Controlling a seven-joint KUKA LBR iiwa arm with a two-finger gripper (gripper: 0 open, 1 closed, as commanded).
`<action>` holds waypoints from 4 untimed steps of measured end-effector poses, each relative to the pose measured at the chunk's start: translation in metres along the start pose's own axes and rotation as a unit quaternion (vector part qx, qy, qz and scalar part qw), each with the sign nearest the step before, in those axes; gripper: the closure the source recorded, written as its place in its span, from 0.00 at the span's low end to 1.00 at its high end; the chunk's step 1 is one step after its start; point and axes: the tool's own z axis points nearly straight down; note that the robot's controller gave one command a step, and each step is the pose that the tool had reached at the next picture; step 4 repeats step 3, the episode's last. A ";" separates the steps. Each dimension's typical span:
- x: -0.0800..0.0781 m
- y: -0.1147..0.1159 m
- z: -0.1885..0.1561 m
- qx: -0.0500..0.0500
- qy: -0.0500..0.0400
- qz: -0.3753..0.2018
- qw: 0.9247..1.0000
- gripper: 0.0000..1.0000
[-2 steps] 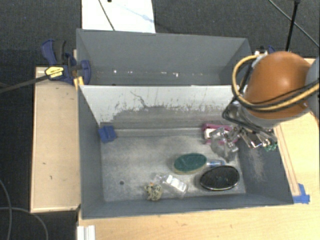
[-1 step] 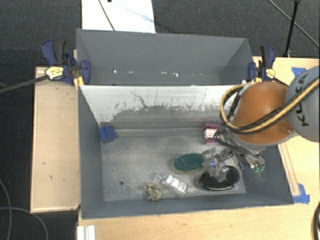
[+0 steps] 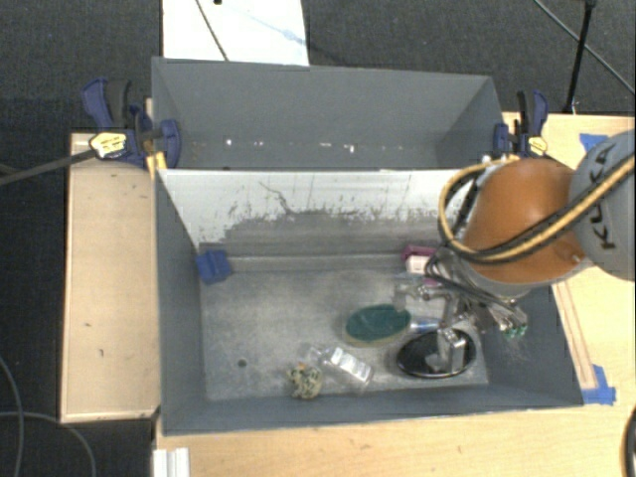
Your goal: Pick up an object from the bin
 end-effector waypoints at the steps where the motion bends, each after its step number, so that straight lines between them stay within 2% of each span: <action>1: -0.024 0.001 0.060 0.001 -0.004 -0.021 1.000 0.00; 2: -0.024 0.001 0.058 0.002 -0.007 -0.022 1.000 1.00; 3: -0.056 -0.026 -0.078 0.002 -0.004 -0.001 1.000 1.00; 4: -0.056 -0.026 -0.078 0.002 -0.004 -0.001 1.000 1.00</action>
Offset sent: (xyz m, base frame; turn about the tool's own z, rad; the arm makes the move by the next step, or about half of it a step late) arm 0.0174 0.0088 -0.0623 -0.0462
